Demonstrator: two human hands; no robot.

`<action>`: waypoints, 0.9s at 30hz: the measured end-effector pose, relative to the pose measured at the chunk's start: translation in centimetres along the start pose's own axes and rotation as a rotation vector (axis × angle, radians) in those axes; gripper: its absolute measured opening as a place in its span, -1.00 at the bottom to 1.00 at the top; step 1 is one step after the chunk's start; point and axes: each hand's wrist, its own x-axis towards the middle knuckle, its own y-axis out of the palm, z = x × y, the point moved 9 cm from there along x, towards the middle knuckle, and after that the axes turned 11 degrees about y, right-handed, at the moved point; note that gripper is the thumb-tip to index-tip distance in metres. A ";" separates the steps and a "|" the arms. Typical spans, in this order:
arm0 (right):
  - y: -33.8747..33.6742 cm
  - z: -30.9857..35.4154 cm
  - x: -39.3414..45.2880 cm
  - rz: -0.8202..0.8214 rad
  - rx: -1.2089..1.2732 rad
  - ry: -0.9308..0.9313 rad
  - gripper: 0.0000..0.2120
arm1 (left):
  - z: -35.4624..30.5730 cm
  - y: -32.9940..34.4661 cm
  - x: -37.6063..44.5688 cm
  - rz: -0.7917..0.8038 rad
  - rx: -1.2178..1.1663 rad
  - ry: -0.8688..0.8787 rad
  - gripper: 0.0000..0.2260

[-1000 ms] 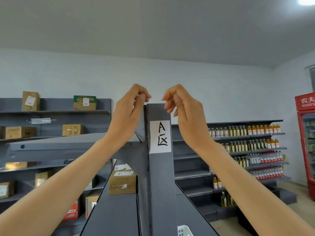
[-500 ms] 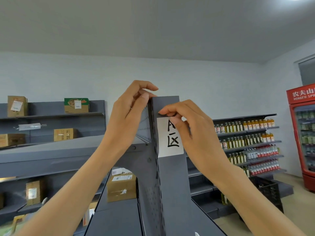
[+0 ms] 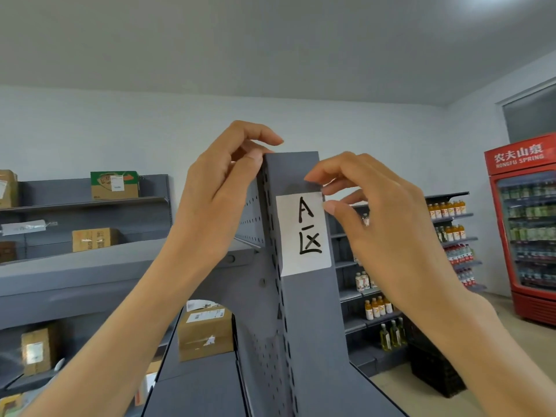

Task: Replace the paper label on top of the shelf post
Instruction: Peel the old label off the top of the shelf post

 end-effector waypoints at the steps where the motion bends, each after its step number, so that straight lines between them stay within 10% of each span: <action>1: -0.1 0.2 0.1 -0.015 -0.014 0.000 -0.72 | 0.0 0.0 0.0 0.003 0.004 0.003 -0.75; 27: 0.1 1.7 -1.8 0.064 0.208 0.008 -0.51 | -0.4 0.1 -0.1 0.009 0.008 0.025 -0.77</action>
